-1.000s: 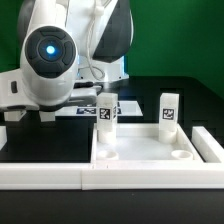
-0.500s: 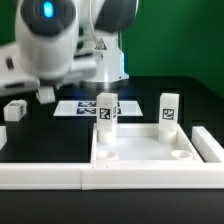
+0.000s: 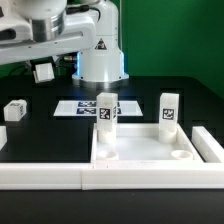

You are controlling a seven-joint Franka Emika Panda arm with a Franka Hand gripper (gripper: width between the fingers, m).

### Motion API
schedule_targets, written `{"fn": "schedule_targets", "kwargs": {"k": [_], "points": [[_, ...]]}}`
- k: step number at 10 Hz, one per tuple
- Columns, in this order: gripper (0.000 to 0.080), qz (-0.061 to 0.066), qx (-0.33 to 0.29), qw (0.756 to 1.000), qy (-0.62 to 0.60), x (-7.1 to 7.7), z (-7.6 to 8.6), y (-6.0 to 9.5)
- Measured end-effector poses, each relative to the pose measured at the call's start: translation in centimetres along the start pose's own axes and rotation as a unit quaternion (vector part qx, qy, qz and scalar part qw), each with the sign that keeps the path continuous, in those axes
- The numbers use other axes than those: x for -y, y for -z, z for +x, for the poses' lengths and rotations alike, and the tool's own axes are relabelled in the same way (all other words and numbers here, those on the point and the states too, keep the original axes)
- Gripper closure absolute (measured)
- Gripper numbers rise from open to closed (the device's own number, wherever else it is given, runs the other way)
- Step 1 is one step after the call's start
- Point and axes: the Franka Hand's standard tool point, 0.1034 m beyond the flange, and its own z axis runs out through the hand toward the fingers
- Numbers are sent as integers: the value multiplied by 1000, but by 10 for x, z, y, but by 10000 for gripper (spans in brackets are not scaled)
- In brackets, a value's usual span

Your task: Assemble square table

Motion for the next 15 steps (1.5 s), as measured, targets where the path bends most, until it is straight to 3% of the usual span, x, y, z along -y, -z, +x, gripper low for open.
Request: {"fn": "schedule_targets", "kwargs": {"k": [1,3,6,7,11,12,14,15], "points": [[509,-3,-35,999,-3,1,3,4],[509,-7,-83,996,-17,23,22,38],[509,-52,-177,982,-44,59,54,120],[509,-60,-199,977,-46,67,59,131],[509,-87,-332,939,-27,56,64,131],[509,-88,-361,928,-39,59,67,132],[509,-88,-431,896,-66,103,103,158],[509,-72,-449,886,-92,123,136,171]]}}
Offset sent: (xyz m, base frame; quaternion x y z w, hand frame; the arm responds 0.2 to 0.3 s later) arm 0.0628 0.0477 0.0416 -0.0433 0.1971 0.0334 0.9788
